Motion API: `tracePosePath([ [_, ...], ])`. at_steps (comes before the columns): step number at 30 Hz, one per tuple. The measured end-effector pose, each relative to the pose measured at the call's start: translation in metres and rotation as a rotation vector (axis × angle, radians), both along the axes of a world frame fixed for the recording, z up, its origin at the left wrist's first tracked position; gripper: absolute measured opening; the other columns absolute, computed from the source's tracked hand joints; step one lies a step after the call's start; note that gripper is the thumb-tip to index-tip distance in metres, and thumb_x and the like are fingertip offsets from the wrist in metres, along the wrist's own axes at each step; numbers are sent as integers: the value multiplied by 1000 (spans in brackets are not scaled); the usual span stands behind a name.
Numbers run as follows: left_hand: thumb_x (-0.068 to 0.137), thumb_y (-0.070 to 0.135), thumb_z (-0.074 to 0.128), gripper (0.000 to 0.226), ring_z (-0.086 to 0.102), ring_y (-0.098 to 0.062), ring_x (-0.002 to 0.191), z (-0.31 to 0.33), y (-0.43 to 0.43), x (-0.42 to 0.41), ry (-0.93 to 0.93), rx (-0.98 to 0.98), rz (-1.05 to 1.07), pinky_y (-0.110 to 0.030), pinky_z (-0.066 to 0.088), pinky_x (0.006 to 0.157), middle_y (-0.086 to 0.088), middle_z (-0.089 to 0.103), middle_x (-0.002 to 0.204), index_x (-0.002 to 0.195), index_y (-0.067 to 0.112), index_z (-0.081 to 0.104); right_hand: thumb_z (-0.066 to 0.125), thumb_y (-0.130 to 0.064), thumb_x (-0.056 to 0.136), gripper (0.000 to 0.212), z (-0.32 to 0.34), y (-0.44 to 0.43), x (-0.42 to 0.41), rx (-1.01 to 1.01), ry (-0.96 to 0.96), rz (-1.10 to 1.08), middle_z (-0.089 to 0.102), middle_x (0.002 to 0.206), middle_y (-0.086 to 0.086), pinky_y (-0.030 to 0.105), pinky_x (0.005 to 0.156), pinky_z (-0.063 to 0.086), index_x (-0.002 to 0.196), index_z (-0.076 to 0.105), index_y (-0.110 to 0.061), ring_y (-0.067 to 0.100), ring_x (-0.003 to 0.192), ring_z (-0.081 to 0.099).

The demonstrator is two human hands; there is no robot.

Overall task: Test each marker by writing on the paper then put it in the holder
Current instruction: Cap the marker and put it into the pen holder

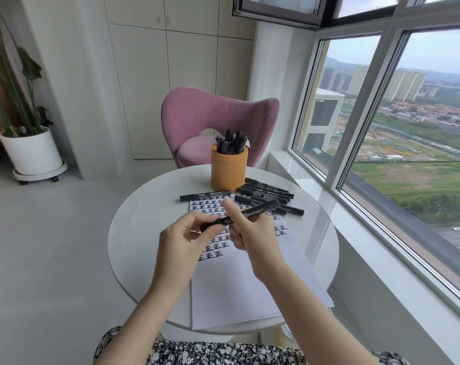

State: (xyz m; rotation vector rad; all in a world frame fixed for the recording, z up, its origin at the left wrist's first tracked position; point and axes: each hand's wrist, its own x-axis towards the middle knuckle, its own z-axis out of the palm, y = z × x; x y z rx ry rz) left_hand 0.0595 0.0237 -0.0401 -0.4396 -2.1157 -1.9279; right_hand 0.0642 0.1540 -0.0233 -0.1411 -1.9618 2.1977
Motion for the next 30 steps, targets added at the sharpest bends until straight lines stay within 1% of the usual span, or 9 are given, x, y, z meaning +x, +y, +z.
tracePosePath([
  [1,75,17,74,11,67,-13,74,1,0,-4,5,-1,11,-22,53,70,7,73,80,84,23,70,68,-42,84,51,1,3,0,47,-30,23,32,50,4,22,46,24,55,43,-8,16,47,28],
  [2,78,14,72,12,67,-13,72,3,-1,-9,15,5,31,-22,52,67,5,72,78,85,22,70,67,-50,82,46,1,7,0,67,-70,37,36,51,5,21,46,26,68,36,-19,16,47,31],
  [3,79,12,71,13,66,-12,69,6,-2,-14,29,14,59,-20,51,65,4,71,75,86,22,70,65,-54,81,72,0,12,0,80,-105,46,40,51,3,20,45,27,101,47,13,15,47,34],
  [4,81,10,70,13,65,-11,66,10,-4,-21,46,20,89,-18,51,64,3,71,74,86,22,70,64,-55,82,58,-2,18,0,103,-136,32,44,51,0,17,44,29,89,64,3,13,46,36],
  [6,82,9,68,12,65,-9,63,20,-8,-37,81,19,140,-18,51,65,1,71,77,88,20,70,63,-51,85,43,-6,29,0,147,-127,-36,50,53,-4,14,44,31,98,66,-10,9,45,38],
  [9,84,7,66,13,63,-1,58,40,-9,-64,144,1,202,-14,49,64,-2,68,77,91,18,68,59,-39,92,31,-14,47,-3,252,-53,-176,54,56,-3,13,46,33,91,66,-8,6,46,42],
  [13,85,7,64,13,65,-5,61,69,2,-100,284,-121,283,-12,49,63,-4,68,84,94,15,69,57,-29,94,24,-22,60,-3,387,-32,-229,57,63,1,17,51,33,86,65,-8,-2,44,46],
  [19,81,6,66,17,63,-19,85,95,23,-143,408,-309,311,-30,50,83,-5,68,96,97,13,66,58,-24,92,16,-34,73,-4,396,-35,-249,55,60,-2,22,53,33,84,66,-12,-1,44,45],
  [30,87,5,60,27,61,-26,97,97,53,-183,471,-551,295,-31,47,87,-12,68,106,114,7,63,57,-21,92,14,-38,90,-5,378,15,-270,56,62,-6,11,49,33,86,67,-13,-2,47,47],
])
